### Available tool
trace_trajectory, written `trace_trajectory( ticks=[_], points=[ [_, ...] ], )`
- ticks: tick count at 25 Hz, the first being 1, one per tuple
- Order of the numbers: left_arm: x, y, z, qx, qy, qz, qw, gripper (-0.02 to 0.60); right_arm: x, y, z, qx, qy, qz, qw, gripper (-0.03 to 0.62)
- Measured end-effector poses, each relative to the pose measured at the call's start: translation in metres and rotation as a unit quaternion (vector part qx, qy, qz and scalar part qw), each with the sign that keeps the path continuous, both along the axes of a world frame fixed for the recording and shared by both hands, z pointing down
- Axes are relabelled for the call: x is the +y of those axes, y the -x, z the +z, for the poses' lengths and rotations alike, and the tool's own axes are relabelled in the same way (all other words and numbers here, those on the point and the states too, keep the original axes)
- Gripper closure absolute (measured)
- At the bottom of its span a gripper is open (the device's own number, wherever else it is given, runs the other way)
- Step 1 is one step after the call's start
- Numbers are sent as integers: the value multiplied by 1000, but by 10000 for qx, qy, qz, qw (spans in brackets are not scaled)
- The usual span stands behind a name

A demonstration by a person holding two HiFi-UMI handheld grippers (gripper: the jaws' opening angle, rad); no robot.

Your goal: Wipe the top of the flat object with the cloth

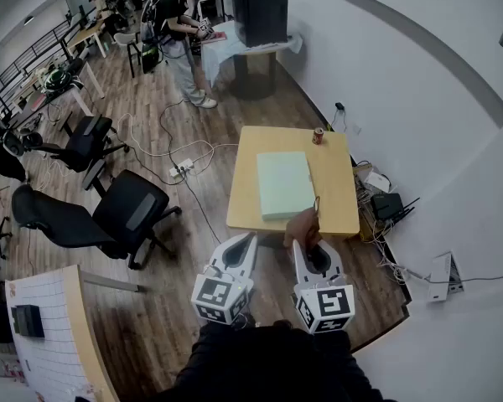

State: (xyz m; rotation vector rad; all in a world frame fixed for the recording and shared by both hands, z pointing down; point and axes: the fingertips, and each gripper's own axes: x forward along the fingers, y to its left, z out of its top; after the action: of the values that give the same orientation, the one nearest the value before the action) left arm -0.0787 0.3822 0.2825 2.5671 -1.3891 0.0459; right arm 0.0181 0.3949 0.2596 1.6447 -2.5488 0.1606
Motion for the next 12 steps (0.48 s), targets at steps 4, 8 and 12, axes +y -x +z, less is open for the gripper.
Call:
trace_trajectory(
  ticks=[4, 8, 12],
  points=[
    [0, 11, 11, 9, -28, 61, 10000, 549, -1, 8, 3, -34, -6, 64, 10000, 516],
    [1, 27, 21, 34, 77, 33, 10000, 548, -2, 16, 10, -206, 60, 131, 9997, 511],
    [1, 46, 37, 1, 228, 33, 9997, 548, -7, 21, 25, -326, 239, 267, 9988, 510]
  ],
)
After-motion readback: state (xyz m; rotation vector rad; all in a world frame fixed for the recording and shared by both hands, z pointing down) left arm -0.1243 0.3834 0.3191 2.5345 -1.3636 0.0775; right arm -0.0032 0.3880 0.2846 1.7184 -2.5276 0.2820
